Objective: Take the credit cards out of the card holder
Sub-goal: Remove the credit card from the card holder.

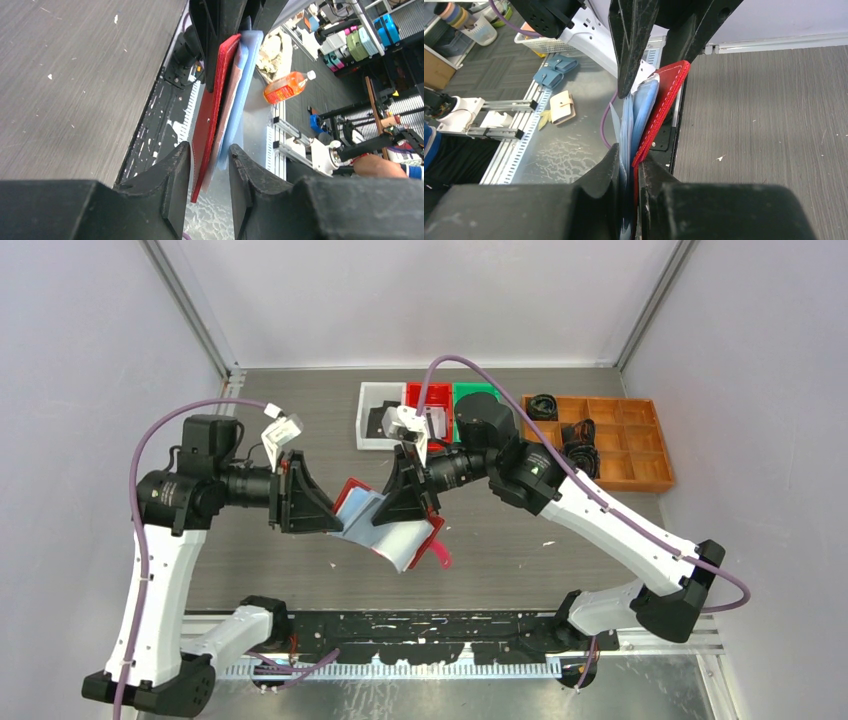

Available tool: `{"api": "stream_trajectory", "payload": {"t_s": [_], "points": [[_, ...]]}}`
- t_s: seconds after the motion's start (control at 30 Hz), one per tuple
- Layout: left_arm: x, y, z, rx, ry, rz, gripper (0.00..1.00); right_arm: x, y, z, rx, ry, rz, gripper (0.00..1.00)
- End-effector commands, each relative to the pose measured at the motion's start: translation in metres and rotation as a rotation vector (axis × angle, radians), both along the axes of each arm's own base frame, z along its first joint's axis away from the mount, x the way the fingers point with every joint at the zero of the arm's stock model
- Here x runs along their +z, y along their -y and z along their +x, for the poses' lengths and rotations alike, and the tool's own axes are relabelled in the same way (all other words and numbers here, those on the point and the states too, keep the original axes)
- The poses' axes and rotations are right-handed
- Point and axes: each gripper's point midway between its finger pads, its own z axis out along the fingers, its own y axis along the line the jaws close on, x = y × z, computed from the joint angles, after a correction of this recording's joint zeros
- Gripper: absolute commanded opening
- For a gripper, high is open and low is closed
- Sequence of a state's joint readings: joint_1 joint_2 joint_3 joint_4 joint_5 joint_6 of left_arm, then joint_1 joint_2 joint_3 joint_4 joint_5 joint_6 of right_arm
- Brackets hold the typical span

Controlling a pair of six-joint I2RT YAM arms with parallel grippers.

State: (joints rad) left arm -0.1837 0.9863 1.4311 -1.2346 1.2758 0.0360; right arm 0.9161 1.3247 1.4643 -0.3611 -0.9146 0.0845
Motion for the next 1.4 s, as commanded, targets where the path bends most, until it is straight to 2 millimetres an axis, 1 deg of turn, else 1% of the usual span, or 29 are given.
{"api": "stream_trajectory", "payload": {"t_s": [0.0, 0.07, 0.17, 0.27, 0.37, 0.5, 0.67, 0.77, 0.8, 0.87, 0.9, 0.93, 0.97, 1.0, 1.07, 1.23, 1.27, 1.3, 1.37], "points": [[0.001, -0.001, -0.019, -0.043, 0.020, 0.000, 0.36, 0.043, 0.000, -0.003, 0.017, 0.076, 0.125, 0.01], [0.000, -0.001, -0.024, -0.057, 0.014, -0.002, 0.39, 0.044, -0.001, -0.002, 0.017, 0.073, 0.124, 0.01], [-0.002, -0.001, -0.024, -0.060, 0.030, 0.012, 0.39, 0.046, -0.002, -0.002, 0.022, 0.068, 0.126, 0.01], [-0.002, -0.001, -0.018, -0.038, 0.047, 0.023, 0.34, 0.047, -0.003, -0.003, 0.028, 0.061, 0.130, 0.01], [0.002, 0.001, -0.008, 0.000, 0.063, 0.016, 0.27, 0.046, -0.004, -0.004, 0.039, 0.047, 0.123, 0.01], [0.008, 0.005, 0.003, 0.040, 0.063, -0.012, 0.21, 0.044, -0.007, -0.007, 0.067, 0.018, 0.121, 0.01], [0.007, 0.006, 0.007, 0.053, 0.059, -0.017, 0.19, 0.041, -0.010, -0.009, 0.082, 0.006, 0.121, 0.02], [0.004, 0.007, 0.013, 0.076, 0.048, -0.019, 0.15, 0.041, -0.013, -0.013, 0.102, 0.005, 0.123, 0.10], [0.005, 0.007, 0.014, 0.082, 0.041, -0.022, 0.13, 0.040, -0.014, -0.014, 0.106, -0.005, 0.117, 0.15], [0.006, 0.007, 0.015, 0.086, 0.044, -0.025, 0.05, 0.039, -0.014, -0.016, 0.120, -0.031, 0.111, 0.44], [0.006, 0.007, 0.016, 0.093, 0.049, -0.021, 0.01, 0.039, -0.012, -0.020, 0.135, -0.040, 0.112, 0.57], [0.006, 0.007, 0.017, 0.103, 0.058, -0.017, 0.00, 0.039, -0.009, -0.024, 0.152, -0.048, 0.116, 0.68], [0.006, 0.006, 0.017, 0.108, 0.066, -0.013, 0.00, 0.041, -0.005, -0.028, 0.173, -0.047, 0.128, 0.77], [0.006, 0.006, 0.017, 0.112, 0.074, -0.010, 0.00, 0.044, -0.001, -0.032, 0.187, -0.044, 0.142, 0.82], [0.006, 0.005, 0.018, 0.121, 0.083, -0.007, 0.00, 0.048, 0.005, -0.032, 0.184, -0.034, 0.160, 0.86], [0.007, 0.004, 0.017, 0.123, 0.103, -0.002, 0.00, 0.057, 0.012, -0.027, 0.165, -0.075, 0.155, 0.87], [0.006, 0.003, 0.016, 0.121, 0.112, 0.003, 0.00, 0.059, 0.014, -0.026, 0.156, -0.080, 0.153, 0.88], [0.006, 0.002, 0.016, 0.125, 0.136, 0.014, 0.00, 0.061, 0.017, -0.024, 0.138, -0.077, 0.154, 0.90], [0.007, -0.001, 0.015, 0.126, 0.183, 0.039, 0.00, 0.066, 0.024, -0.012, 0.055, -0.051, 0.163, 0.91]]}}
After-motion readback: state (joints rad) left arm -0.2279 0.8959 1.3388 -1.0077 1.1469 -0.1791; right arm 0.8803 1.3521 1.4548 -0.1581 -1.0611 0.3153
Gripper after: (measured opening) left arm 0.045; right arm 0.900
